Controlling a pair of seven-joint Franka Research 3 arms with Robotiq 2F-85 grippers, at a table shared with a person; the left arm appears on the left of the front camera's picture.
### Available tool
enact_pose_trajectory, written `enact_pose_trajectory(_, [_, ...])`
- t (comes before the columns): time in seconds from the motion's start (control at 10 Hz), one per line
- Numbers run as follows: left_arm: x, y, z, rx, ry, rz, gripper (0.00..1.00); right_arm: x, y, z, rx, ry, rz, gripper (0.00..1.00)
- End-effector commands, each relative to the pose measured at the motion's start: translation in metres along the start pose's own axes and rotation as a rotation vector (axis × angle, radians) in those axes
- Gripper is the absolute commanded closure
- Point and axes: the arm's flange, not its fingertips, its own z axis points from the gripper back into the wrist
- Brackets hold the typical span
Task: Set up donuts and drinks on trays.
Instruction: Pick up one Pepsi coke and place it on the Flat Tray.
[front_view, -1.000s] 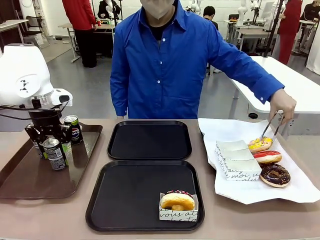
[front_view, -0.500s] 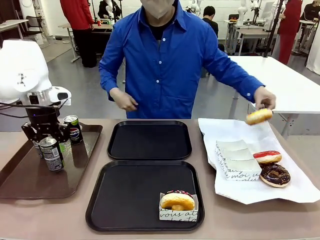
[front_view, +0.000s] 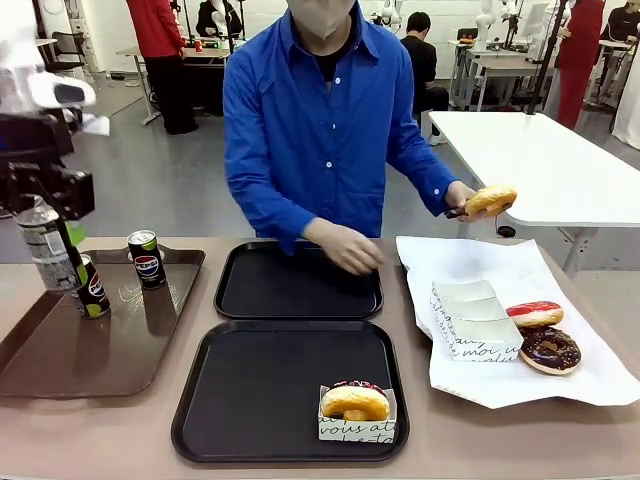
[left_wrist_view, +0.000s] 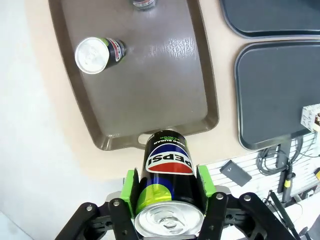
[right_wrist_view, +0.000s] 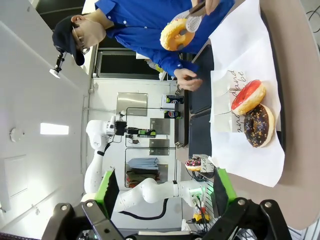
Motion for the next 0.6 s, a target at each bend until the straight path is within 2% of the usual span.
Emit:
enact_pose_trajectory(0.0, [-0.013, 0.008, 0.003, -0.018, -0.059, 0.026, 1.00, -0.001, 0.002, -0.001, 0.013, -0.005, 0.000, 0.00])
enact_pose_trajectory(0.1, [0.000, 0.000, 0.000, 0.000, 0.000, 0.000, 1.00, -0.001, 0.002, -0.001, 0.013, -0.005, 0.000, 0.00])
enact_pose_trajectory(0.5, [0.000, 0.000, 0.000, 0.000, 0.000, 0.000, 1.00, -0.001, 0.002, -0.001, 0.013, -0.005, 0.000, 0.00])
